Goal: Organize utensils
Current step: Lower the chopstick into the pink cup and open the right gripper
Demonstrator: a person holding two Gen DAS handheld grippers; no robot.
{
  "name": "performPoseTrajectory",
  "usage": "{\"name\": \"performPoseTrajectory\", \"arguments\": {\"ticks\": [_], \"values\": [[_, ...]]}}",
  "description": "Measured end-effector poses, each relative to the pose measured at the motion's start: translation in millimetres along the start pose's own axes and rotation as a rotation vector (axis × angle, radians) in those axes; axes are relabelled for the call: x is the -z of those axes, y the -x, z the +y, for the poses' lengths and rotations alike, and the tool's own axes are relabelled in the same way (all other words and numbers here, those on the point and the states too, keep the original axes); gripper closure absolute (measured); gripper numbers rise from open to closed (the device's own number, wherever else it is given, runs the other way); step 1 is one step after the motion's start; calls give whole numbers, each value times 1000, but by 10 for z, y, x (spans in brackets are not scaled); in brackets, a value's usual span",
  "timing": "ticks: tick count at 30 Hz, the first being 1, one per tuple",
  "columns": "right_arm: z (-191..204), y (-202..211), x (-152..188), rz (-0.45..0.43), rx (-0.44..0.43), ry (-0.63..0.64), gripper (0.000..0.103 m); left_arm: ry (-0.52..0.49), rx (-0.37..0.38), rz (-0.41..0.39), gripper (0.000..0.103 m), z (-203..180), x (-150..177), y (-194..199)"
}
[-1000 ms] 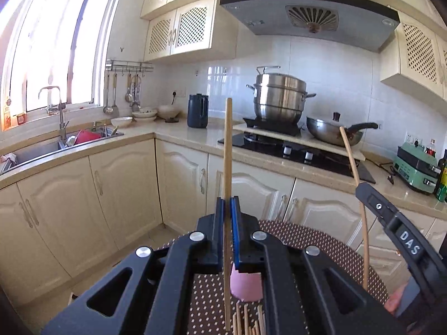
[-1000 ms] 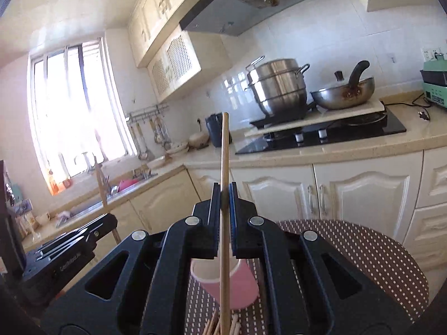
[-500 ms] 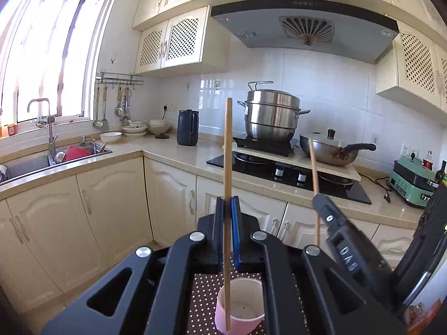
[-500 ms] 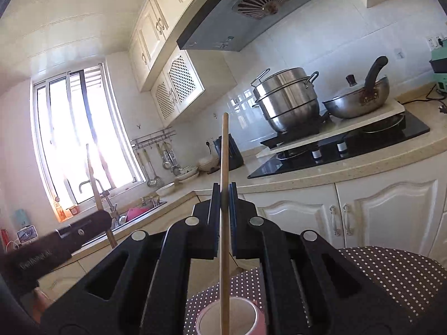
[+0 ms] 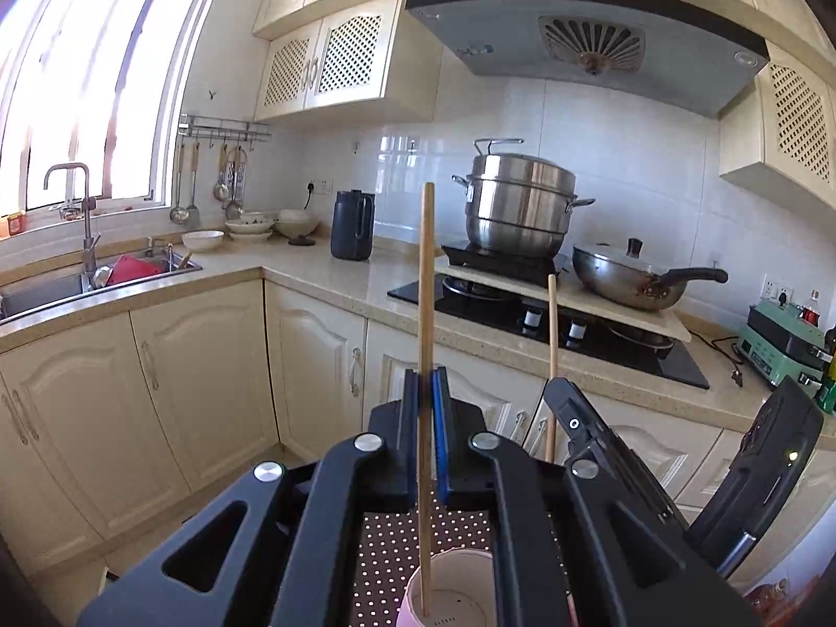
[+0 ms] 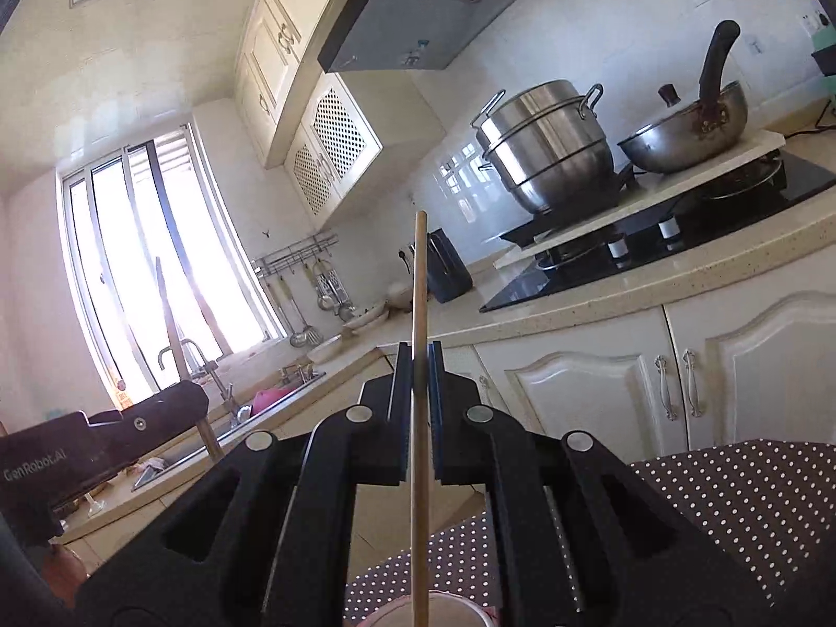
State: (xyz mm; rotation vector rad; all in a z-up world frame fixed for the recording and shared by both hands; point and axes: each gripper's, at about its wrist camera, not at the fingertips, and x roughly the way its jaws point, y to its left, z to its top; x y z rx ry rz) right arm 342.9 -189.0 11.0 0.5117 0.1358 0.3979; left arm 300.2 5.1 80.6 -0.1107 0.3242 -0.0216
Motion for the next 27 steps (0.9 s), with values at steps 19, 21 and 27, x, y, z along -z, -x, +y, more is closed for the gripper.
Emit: {"name": "performPoseTrajectory", "arguments": {"ticks": [19,21,27], "values": [[18,12,353,116,83,98,96,-66,54,97,96,86,477,-222],[7,49,391,132,85,95,96,-52,58,133,95,124,538,-268],[2,234,435,144,89,107,96,-67,28,160,80,243,728,-309]]}}
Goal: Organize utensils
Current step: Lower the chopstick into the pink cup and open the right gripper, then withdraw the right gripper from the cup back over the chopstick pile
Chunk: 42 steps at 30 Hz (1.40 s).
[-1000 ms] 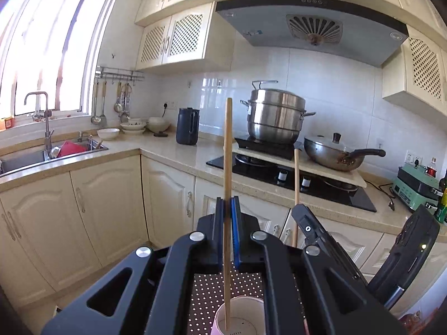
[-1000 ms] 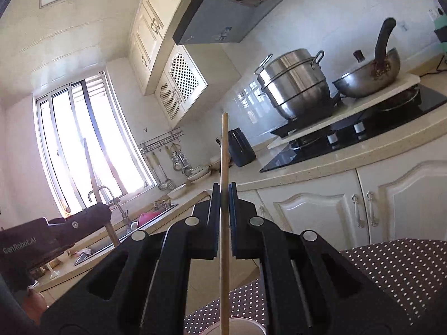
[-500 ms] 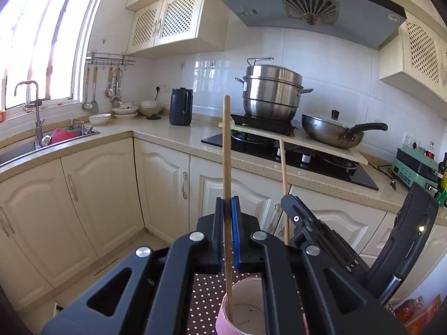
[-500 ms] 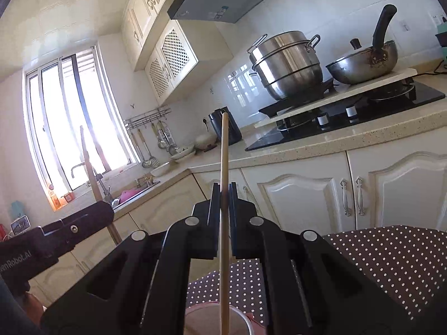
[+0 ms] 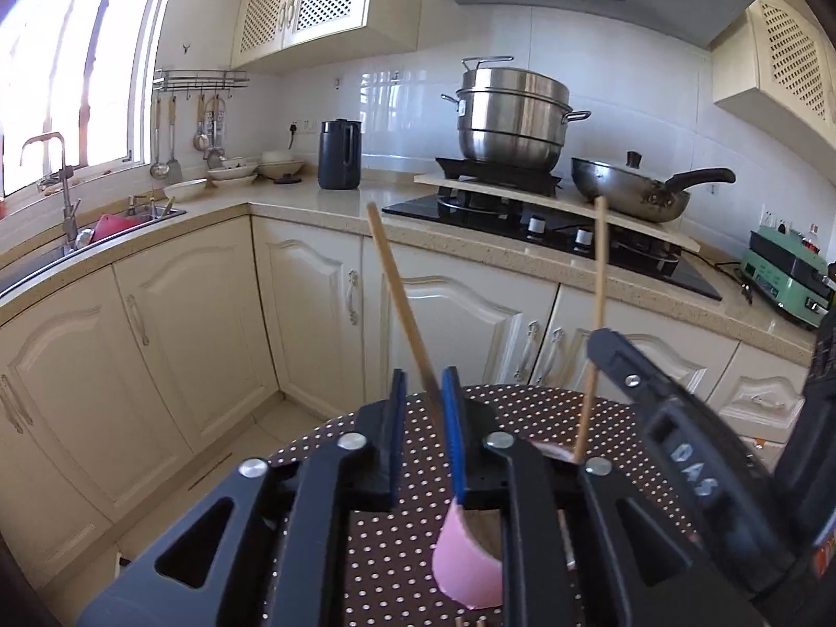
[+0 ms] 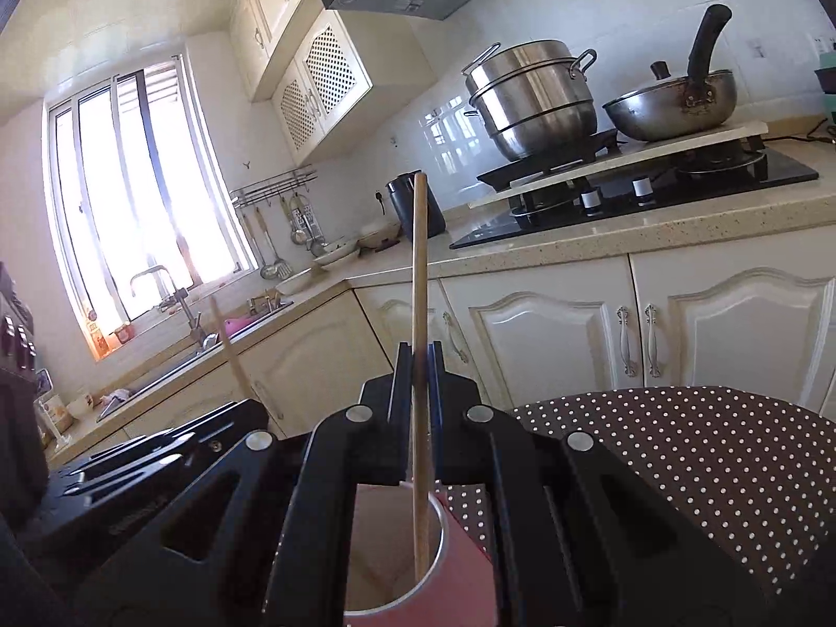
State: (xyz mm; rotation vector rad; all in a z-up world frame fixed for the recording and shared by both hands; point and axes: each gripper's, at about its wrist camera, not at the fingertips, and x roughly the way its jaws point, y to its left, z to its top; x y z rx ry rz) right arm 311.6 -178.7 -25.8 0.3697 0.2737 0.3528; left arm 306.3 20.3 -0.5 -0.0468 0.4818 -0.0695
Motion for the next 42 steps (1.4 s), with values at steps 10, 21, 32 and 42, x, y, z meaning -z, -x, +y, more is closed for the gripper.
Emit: {"name": "performPoseTrajectory", "arguments": {"ticks": [10,21,32,42], "values": [[-77,156,66,45,52,-3,84,-29,-16,1,70,35,145,72],[-86,422,1,-3,84,23,37,-10,-28,3,68,63,174,188],[-49,725,-33,45,129,42,34,8,-1,21,59,12,235,398],[-84,1055,252,112,149,7,22,-4,29,35,51,-8,570,628]]}}
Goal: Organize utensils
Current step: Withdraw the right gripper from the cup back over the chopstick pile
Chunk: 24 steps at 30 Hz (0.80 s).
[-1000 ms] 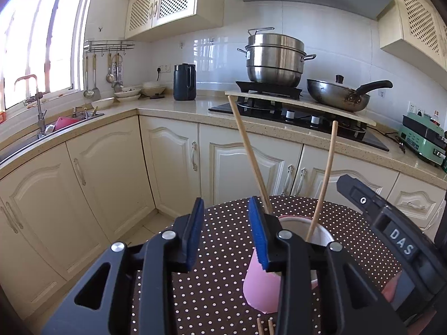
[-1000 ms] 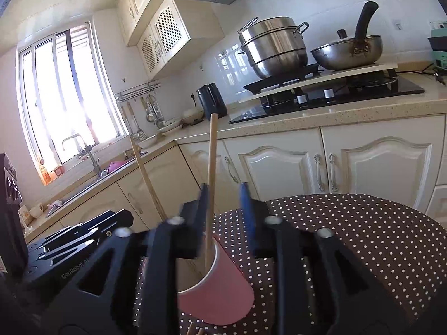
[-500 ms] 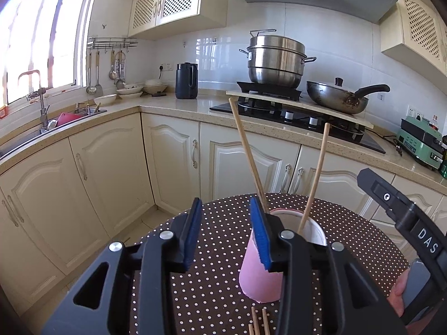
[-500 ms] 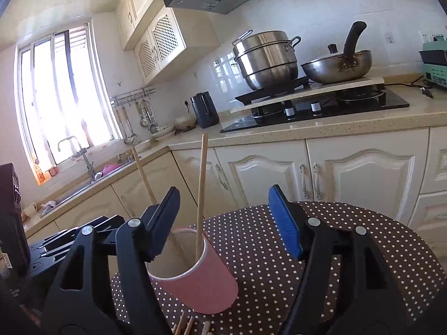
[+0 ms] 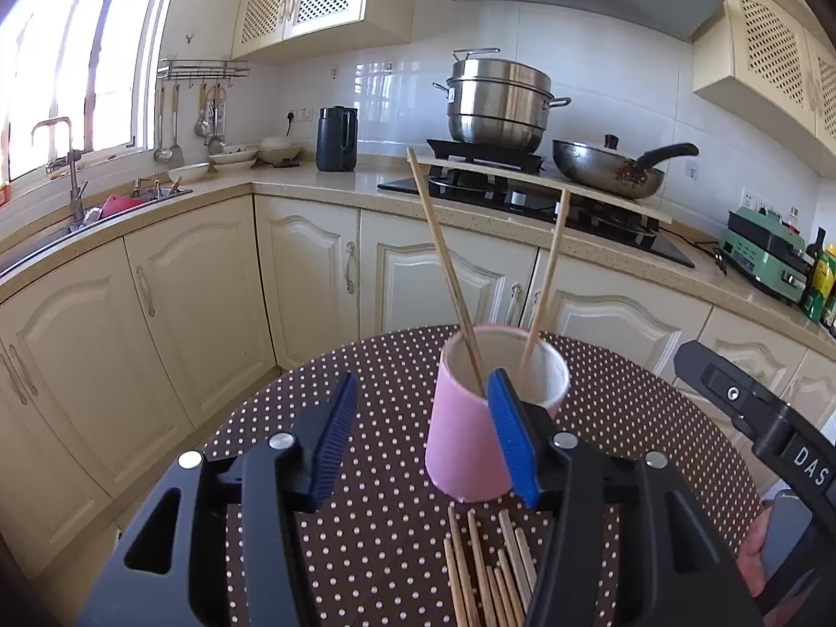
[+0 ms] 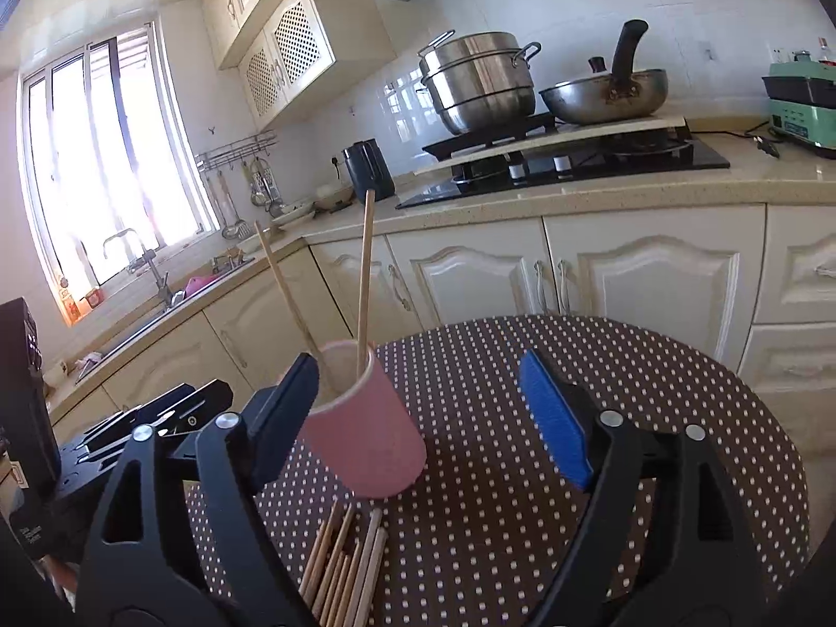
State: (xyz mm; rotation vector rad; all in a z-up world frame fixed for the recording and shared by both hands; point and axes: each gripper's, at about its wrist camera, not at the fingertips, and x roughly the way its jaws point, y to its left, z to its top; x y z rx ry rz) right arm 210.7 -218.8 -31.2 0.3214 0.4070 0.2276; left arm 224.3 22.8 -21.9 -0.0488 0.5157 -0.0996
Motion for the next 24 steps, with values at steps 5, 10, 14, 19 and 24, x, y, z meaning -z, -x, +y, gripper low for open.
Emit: {"name": "performPoseTrajectory", "arguments": {"ticks": [5,10,14,19,24], "values": [[-27,108,187,40,0,-4,19,-10,12,31,51,-23,199,58],[-1,176,412,92,-2,10,16,-27,24,74,51,-52,406,86],[28,151,606,156,6,9,16,-48,23,113,50,-88,596,107],[40,74,818,241,33,2,16,-58,23,151,50,-104,785,121],[51,9,952,319,23,-11,16,-15,37,204,50,-34,938,97]]}}
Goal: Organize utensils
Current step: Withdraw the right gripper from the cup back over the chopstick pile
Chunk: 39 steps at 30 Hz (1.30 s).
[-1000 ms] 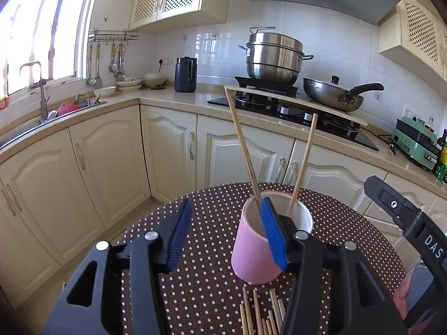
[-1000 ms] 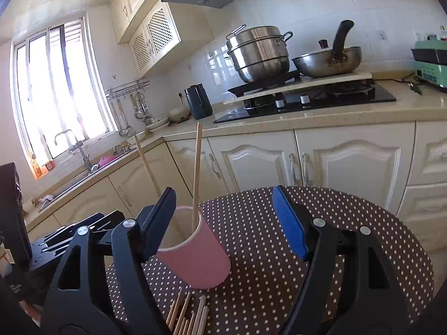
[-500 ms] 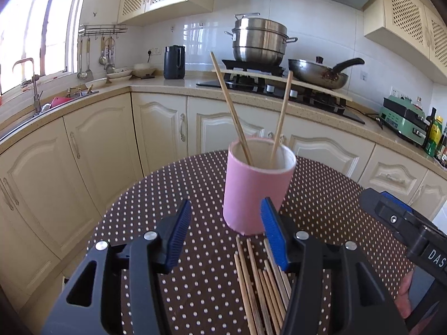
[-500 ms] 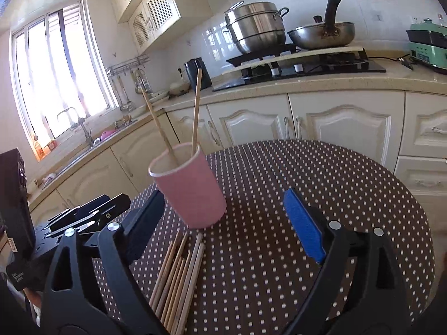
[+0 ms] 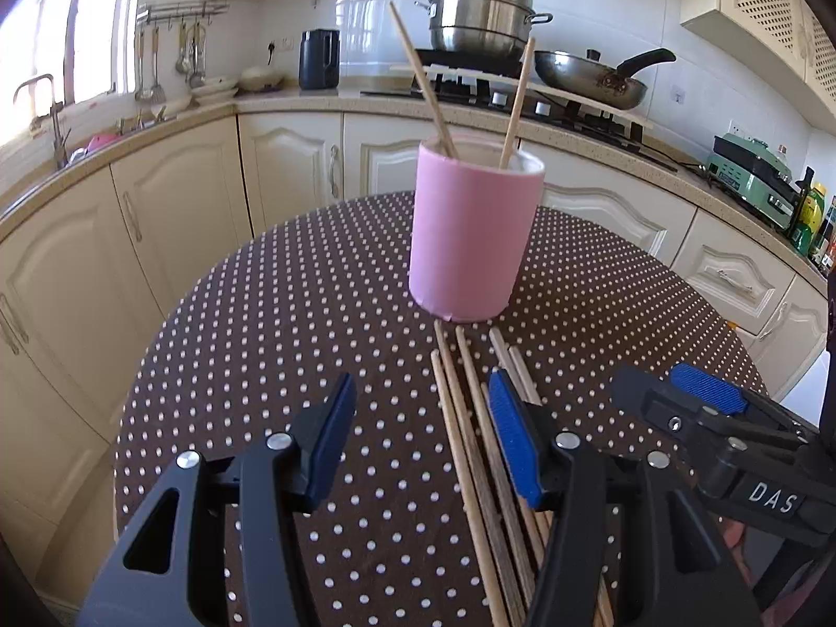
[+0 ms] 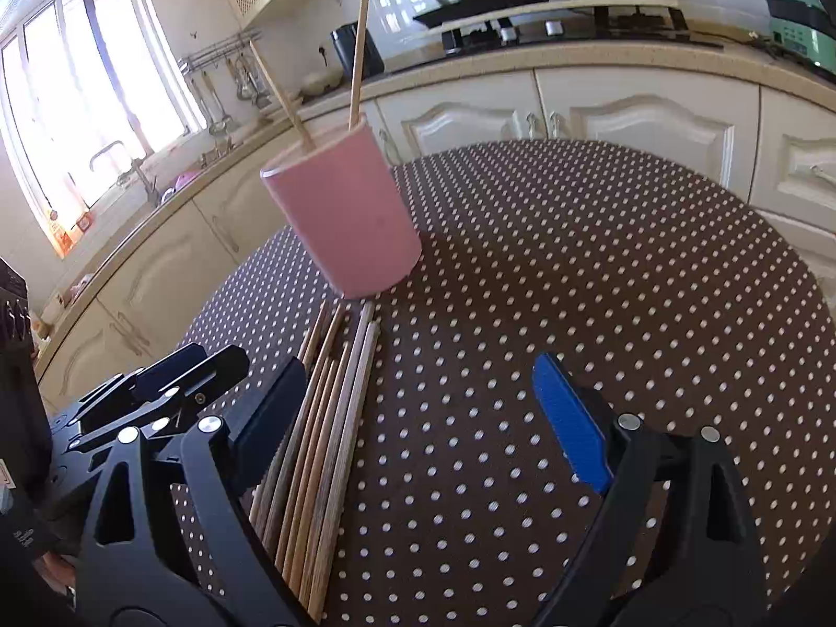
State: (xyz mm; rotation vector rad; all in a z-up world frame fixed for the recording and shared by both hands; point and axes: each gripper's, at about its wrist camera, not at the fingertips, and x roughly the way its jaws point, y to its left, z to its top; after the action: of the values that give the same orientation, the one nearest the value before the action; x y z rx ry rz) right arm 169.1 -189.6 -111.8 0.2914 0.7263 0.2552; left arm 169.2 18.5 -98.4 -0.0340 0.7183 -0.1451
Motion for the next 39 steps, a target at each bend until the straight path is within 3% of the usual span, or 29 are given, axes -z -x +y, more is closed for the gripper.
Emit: {"name": "performPoseTrajectory", "arguments": {"ticks": [12,25,39], "values": [[78,-157,123,118,93,5,15,65,39,74,49,182,178,-29],[352,-320,173,158,223,96,15,85,12,121,49,194,270,-62],[456,-414,184,177,278,120,10,122,-13,123,49,251,284,-80]]}}
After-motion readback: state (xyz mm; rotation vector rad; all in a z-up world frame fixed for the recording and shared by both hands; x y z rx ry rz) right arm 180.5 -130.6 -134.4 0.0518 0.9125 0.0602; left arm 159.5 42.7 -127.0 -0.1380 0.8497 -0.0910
